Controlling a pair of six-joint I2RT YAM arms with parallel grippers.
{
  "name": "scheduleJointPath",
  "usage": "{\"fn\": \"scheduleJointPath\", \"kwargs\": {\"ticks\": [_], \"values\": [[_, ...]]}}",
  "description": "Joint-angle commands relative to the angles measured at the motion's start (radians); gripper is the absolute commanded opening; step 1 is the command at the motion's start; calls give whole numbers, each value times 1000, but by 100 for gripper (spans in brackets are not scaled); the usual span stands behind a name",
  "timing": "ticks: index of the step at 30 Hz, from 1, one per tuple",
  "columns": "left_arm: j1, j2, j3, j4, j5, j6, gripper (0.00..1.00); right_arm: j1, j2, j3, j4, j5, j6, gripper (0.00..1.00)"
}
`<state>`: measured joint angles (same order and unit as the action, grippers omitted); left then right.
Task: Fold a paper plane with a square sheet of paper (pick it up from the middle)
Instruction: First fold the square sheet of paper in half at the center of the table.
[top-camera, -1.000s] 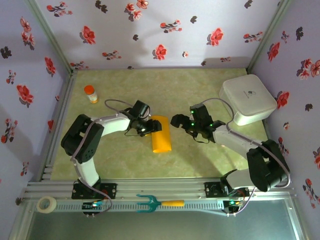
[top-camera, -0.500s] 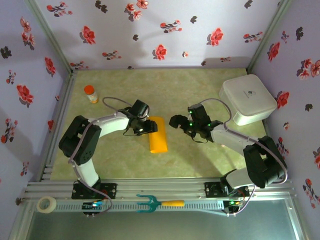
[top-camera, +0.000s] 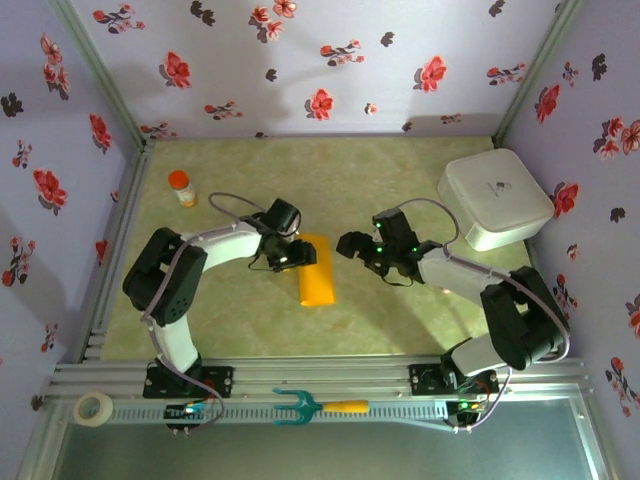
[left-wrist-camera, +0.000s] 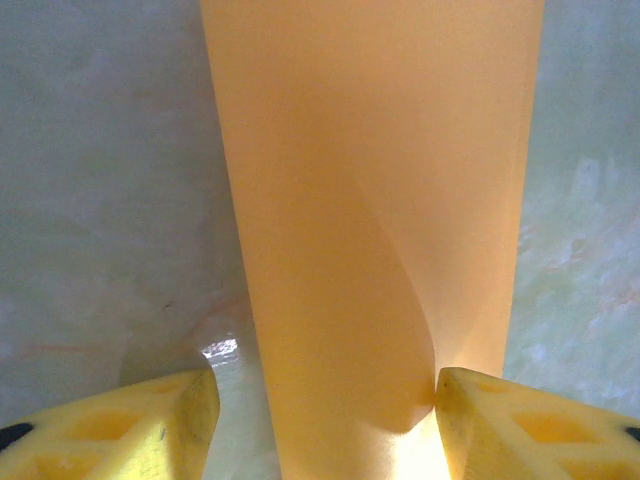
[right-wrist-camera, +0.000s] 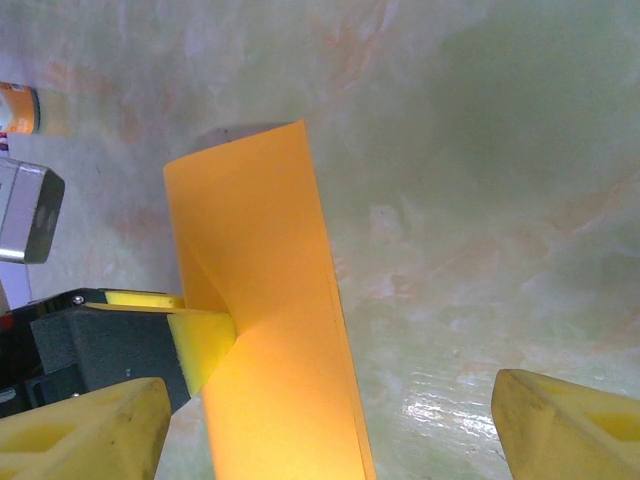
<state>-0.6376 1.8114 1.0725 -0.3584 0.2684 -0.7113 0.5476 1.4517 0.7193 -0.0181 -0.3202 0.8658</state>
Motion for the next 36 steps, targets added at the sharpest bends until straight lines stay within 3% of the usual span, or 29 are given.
{"fn": "scheduleJointPath", "kwargs": {"ticks": [1, 13, 36], "values": [[-10, 52, 18, -32, -50, -1, 63, 8, 15, 14, 19, -19, 10, 84], [-32, 114, 50, -112, -135, 0, 60, 9, 17, 18, 6, -9, 7, 85], [-32, 152, 73, -134, -132, 22, 61, 9, 30, 24, 3, -14, 4, 85]]}}
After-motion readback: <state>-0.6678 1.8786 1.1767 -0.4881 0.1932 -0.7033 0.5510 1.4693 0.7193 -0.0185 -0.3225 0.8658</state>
